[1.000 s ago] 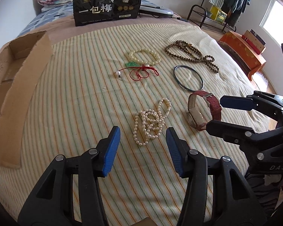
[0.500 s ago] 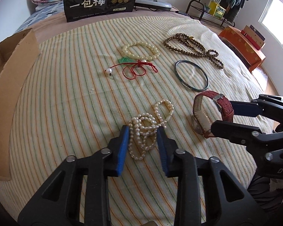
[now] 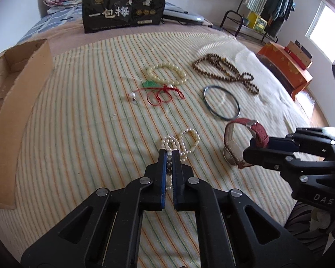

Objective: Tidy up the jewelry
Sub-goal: 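Lift the pearl necklace and red watch and carry both over the cardboard box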

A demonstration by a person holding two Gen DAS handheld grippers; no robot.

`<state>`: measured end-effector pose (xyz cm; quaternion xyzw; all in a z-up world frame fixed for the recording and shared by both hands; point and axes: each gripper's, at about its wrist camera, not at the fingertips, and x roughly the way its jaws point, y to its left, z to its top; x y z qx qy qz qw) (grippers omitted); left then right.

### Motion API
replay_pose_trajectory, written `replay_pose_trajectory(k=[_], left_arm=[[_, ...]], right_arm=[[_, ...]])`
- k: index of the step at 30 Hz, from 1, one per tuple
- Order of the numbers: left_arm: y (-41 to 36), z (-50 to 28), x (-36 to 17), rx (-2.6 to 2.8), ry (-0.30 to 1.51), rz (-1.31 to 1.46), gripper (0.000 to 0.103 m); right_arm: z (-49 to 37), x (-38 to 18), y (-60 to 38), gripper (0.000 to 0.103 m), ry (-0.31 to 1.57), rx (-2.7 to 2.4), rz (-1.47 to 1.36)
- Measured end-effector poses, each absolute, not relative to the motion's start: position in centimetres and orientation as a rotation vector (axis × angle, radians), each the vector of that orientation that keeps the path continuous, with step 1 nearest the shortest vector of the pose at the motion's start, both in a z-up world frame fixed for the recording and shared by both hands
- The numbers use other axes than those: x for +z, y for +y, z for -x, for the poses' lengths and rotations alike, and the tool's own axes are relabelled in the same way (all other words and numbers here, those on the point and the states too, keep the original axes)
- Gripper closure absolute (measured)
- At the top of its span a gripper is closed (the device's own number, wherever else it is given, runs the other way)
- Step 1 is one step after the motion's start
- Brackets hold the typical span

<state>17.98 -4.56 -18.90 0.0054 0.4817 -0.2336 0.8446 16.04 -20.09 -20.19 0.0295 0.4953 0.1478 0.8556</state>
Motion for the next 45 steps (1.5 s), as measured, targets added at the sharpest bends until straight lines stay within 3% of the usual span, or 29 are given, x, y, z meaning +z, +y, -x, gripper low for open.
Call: replay_pose_trajectory(k=[34, 45], left_arm=[[5.6, -15.8, 0.3, -0.404, 0.628, 0.118, 0.101], [10.7, -17.1, 3.1, -0.294, 0.555, 0.104, 0.101]], right_arm=[[-15.9, -10.7, -18.6, 0.084, 0.852, 0.391, -0.041], [-18.4, -8.5, -14.6, 0.085, 0.817, 0.488, -0.030]])
